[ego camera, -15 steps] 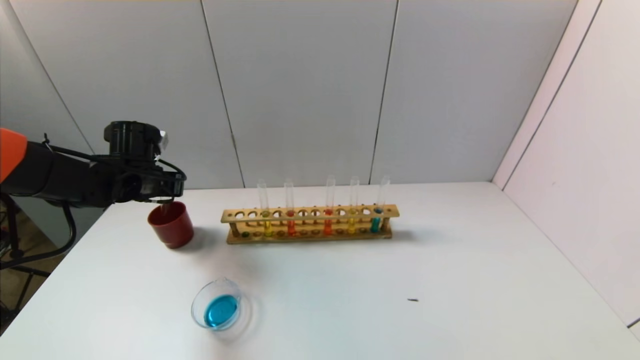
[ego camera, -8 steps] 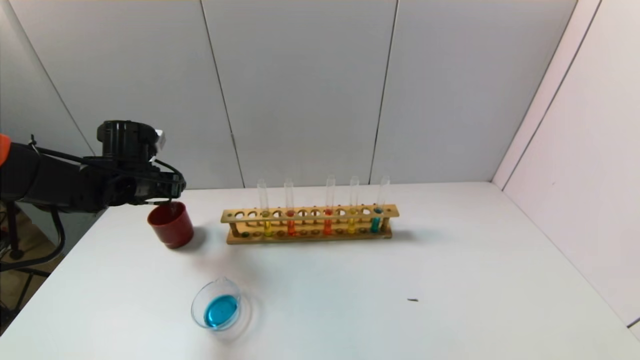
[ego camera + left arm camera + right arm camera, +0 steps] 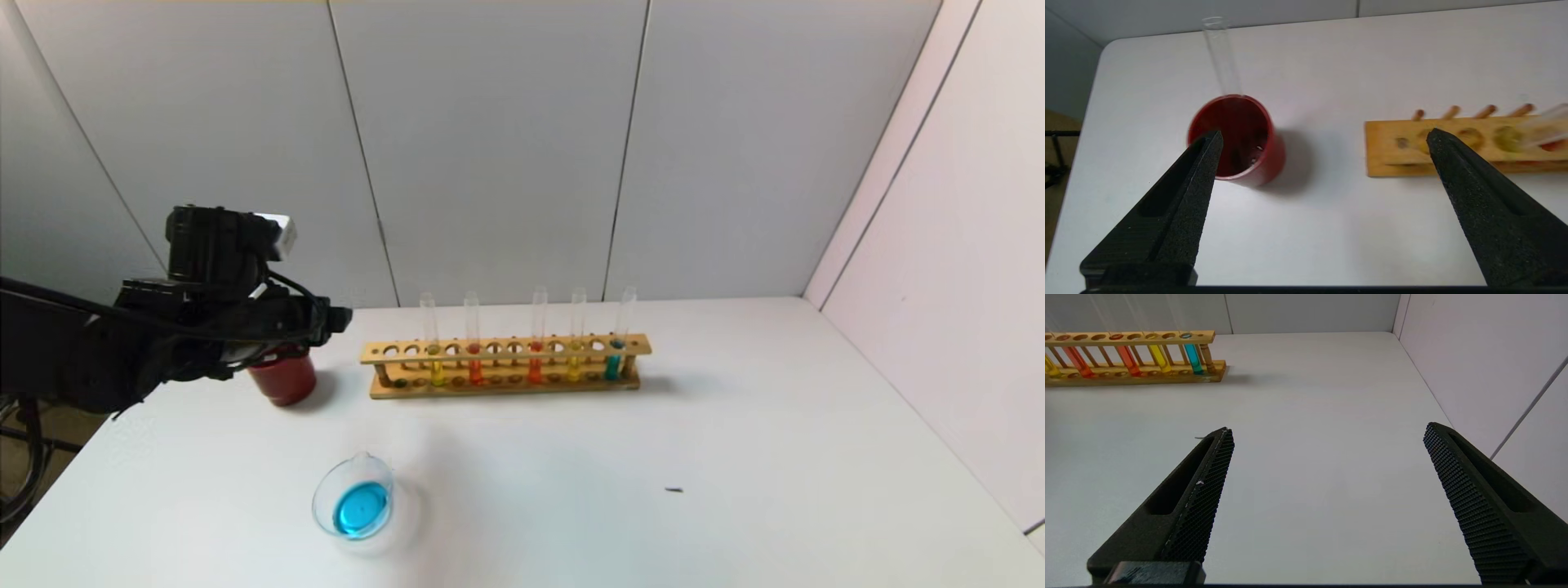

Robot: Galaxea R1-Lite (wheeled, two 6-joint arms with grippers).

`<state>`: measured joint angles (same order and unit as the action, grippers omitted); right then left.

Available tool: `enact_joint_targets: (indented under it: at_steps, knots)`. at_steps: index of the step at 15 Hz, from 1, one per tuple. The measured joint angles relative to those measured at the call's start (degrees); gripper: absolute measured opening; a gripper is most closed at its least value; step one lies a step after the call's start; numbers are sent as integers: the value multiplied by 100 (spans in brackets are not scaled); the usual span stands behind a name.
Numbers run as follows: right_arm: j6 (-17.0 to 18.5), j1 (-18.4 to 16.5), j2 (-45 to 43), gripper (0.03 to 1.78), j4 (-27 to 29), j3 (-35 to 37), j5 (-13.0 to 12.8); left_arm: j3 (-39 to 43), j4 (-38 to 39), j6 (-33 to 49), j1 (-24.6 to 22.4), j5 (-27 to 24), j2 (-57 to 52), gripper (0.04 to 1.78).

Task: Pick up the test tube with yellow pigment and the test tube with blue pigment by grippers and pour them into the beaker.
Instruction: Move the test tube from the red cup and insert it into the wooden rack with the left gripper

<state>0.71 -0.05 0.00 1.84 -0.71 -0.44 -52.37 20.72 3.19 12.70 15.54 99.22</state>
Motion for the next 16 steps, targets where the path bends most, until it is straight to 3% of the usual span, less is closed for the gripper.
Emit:
enact_joint_targets:
  at_steps: [4, 8, 16]
  knots:
    - [0, 2, 0, 170, 0, 0, 0, 560, 538, 383, 866, 578, -355, 175]
    - [0, 2, 0, 170, 0, 0, 0, 789, 984, 516, 1464, 757, -258, 175]
    - [-2, 0, 0, 170, 0, 0, 0, 557, 1858, 551, 1935, 1209, 712, 175]
